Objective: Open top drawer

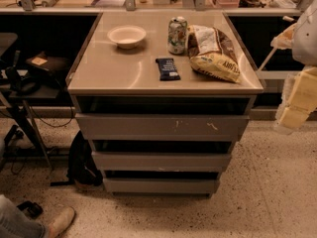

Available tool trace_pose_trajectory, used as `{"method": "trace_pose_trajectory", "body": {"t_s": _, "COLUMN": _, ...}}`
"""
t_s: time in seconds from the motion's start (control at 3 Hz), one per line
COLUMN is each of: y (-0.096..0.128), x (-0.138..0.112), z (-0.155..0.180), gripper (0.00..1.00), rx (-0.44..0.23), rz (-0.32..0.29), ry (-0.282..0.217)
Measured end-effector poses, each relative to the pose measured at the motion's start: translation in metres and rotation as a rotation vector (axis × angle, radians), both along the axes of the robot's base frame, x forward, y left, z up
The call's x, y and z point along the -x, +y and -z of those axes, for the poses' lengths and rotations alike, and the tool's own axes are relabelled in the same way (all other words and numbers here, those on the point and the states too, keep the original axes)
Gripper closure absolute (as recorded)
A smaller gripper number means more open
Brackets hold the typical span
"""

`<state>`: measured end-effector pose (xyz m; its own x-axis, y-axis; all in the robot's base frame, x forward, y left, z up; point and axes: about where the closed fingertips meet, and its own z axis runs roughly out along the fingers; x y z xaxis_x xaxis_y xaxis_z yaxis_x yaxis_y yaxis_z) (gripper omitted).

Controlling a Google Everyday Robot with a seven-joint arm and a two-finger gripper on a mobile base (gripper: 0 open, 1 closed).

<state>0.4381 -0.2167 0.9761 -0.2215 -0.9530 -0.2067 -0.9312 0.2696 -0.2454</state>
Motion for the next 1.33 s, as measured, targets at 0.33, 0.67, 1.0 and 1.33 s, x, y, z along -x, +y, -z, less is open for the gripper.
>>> {"method": "trace_pose_trajectory", "body": {"t_s": 0.33, "y": 0.000, "x": 0.000, "z": 0.000, "gripper": 0.00, "rx": 0.000, "rz": 0.000, "ry": 0.000}}
{"method": "trace_pose_trajectory", "body": {"t_s": 0.67, "y": 0.004, "x": -0.002, "z": 0.009, "gripper": 0.00, "rx": -0.025, "rz": -0.009, "ry": 0.004}}
{"method": "trace_pose_trajectory", "body": {"t_s": 1.0, "y": 0.017, "x": -0.008, "z": 0.047, "gripper": 0.00, "rx": -0.051, "rz": 0.009, "ry": 0.005}}
{"method": "trace_pose_trajectory", "body": {"t_s": 1.33, "y": 0.042, "x": -0.028, "z": 0.115, "gripper": 0.00, "rx": -0.037, "rz": 0.036, "ry": 0.006}}
